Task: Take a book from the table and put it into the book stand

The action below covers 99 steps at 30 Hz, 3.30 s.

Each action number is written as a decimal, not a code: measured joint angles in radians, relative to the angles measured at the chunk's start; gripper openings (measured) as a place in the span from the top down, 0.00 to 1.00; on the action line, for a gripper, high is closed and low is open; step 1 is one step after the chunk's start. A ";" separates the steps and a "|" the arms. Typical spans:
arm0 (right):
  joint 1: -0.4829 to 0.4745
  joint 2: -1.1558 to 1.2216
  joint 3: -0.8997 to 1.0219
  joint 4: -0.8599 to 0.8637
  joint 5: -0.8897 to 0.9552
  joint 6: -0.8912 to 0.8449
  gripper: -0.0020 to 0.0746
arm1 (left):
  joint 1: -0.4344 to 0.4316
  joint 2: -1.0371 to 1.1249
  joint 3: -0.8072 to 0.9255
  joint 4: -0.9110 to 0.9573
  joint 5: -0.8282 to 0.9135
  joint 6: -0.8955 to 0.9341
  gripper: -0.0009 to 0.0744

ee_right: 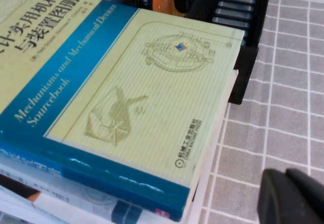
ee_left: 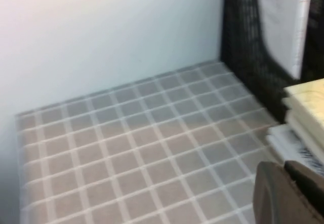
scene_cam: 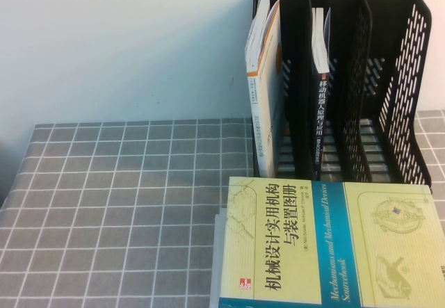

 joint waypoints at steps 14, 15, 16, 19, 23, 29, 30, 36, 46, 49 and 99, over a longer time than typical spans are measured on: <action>0.000 0.000 0.000 0.004 -0.001 0.000 0.98 | 0.499 -0.359 0.410 -0.353 -0.314 0.287 0.99; 0.000 0.000 0.000 0.006 -0.001 0.000 0.98 | 0.501 -0.369 0.448 -0.351 -0.314 0.264 0.99; 0.000 0.000 0.000 0.006 -0.001 0.000 0.98 | 0.501 -0.375 0.481 -0.349 -0.314 0.243 0.99; 0.000 0.000 0.000 0.008 -0.001 0.000 0.98 | 0.501 -0.377 0.559 -0.351 -0.312 0.231 0.99; 0.000 0.000 0.000 0.008 -0.001 0.000 0.98 | 0.501 -0.377 0.620 -0.368 -0.325 0.223 0.99; 0.000 0.000 0.000 0.008 -0.002 0.000 0.98 | 0.501 -0.380 0.622 -0.373 -0.320 0.239 0.99; 0.000 0.000 0.000 0.009 -0.002 0.000 0.98 | 0.501 -0.380 0.622 -0.373 -0.320 0.242 0.99; 0.000 0.000 0.000 0.011 -0.002 0.000 0.98 | 0.501 -0.380 0.622 -0.373 -0.320 0.244 0.99; 0.000 0.000 0.000 0.011 -0.002 0.000 0.98 | 0.501 -0.380 0.622 -0.373 -0.320 0.246 0.99; 0.000 0.000 0.000 0.011 -0.002 0.000 0.98 | 0.501 -0.380 0.622 -0.373 -0.320 0.246 0.99; -0.207 -0.247 0.328 -0.233 -0.265 0.201 0.98 | 0.501 -0.381 0.622 -0.373 -0.320 0.252 0.99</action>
